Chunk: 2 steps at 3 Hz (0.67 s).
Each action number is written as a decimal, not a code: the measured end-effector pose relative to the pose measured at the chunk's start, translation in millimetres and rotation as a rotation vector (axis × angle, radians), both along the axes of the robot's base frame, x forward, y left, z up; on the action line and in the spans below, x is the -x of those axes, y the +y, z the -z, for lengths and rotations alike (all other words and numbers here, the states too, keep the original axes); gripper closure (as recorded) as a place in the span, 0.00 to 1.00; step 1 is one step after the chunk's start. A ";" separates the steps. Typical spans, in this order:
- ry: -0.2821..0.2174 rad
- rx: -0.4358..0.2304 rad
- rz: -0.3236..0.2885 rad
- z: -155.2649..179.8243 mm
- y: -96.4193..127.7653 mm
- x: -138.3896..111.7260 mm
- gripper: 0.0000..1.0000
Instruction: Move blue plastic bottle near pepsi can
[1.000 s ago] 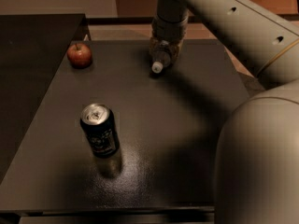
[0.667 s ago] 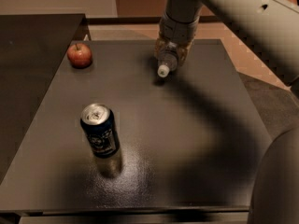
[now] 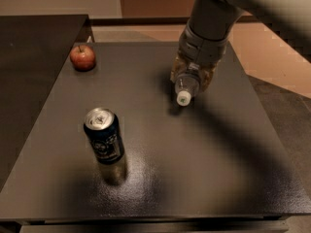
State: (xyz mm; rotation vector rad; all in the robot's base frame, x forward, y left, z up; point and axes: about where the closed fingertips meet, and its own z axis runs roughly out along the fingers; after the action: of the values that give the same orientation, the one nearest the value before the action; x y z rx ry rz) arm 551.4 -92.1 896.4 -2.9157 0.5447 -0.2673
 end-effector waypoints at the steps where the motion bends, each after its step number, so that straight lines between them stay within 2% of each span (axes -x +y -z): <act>1: 0.040 0.008 -0.040 5.6 2.1 53.4 1.00; 2: 0.067 0.008 -0.096 14.5 13.2 98.5 1.00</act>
Offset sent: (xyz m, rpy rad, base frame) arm -0.1547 0.0261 -0.0294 -0.0113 0.1139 0.1673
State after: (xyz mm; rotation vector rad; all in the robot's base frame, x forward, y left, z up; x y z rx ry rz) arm 452.9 -78.9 882.0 -2.9571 0.4122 -0.1604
